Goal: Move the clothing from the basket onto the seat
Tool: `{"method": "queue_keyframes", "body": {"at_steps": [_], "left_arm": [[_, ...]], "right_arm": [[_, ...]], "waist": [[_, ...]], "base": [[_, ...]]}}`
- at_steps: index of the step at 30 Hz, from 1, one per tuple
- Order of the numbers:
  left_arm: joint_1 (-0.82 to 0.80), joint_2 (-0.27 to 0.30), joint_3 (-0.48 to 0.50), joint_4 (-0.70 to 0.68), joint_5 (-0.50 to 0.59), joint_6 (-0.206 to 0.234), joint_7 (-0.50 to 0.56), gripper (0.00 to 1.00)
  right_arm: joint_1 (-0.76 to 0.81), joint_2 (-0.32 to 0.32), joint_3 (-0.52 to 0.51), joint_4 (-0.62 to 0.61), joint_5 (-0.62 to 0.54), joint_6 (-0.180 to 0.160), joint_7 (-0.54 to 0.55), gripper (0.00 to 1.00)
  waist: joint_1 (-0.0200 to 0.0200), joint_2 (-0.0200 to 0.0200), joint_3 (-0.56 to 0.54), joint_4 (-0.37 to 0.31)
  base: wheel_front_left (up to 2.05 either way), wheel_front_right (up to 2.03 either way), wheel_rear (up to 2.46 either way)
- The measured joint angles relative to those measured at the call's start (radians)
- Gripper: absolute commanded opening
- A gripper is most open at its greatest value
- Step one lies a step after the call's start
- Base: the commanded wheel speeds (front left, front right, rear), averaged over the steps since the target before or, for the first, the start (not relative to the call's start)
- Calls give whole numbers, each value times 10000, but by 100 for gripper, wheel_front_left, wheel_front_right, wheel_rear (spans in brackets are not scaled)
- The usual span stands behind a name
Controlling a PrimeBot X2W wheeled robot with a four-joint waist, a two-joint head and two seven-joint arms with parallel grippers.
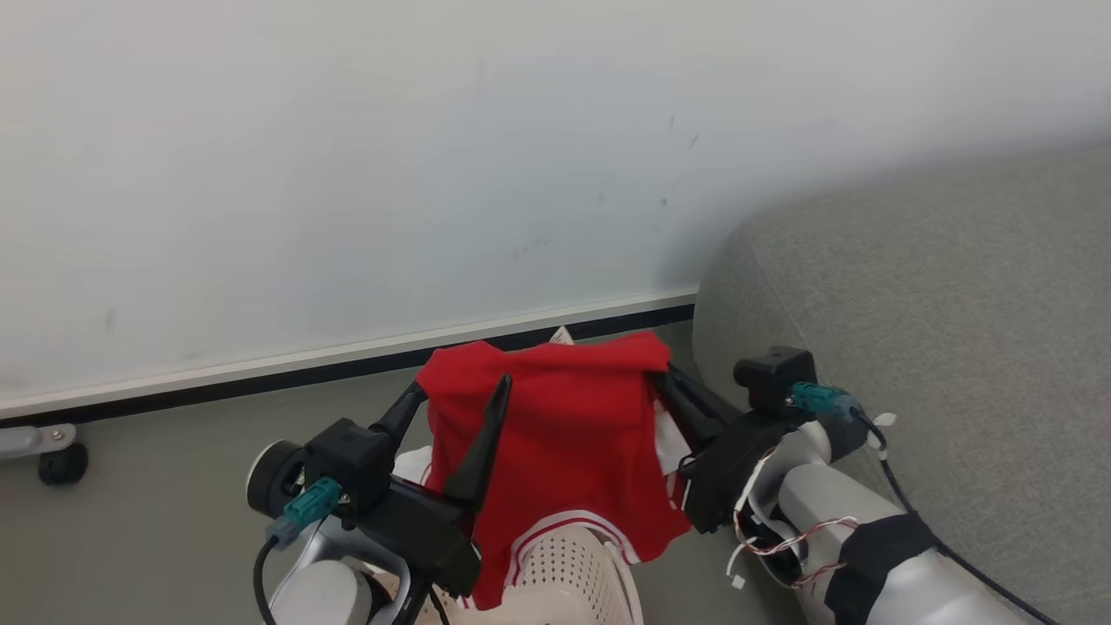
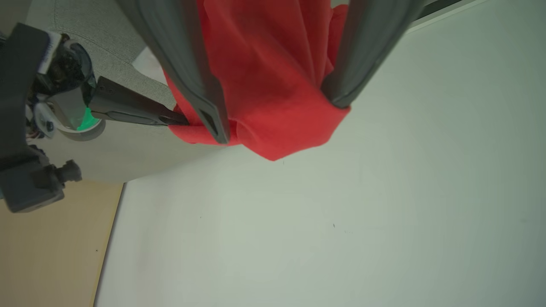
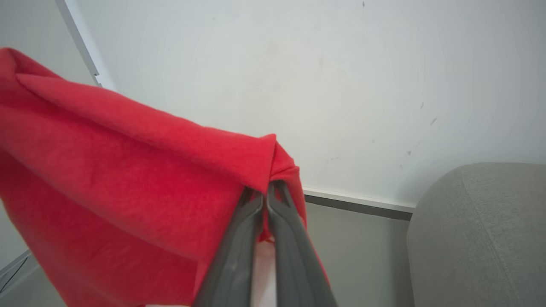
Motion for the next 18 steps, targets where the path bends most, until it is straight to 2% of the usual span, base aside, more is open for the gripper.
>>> {"method": "queue_keyframes", "body": {"at_steps": [9,18], "left_arm": [[667,13,-180,17,-29,-15,-232,100],[1017,-33,-378,52,-42,-27,-479,100]], "right_arm": [[1,-970,-811,-305,-213,-389,-2,0],[171,-1925,-1335,-1139,-688,-779,-2,0]], "waist": [[0,0,-5,-774],[0,0,-11,-1652]], "base": [[0,0,0],[0,0,0]]}}
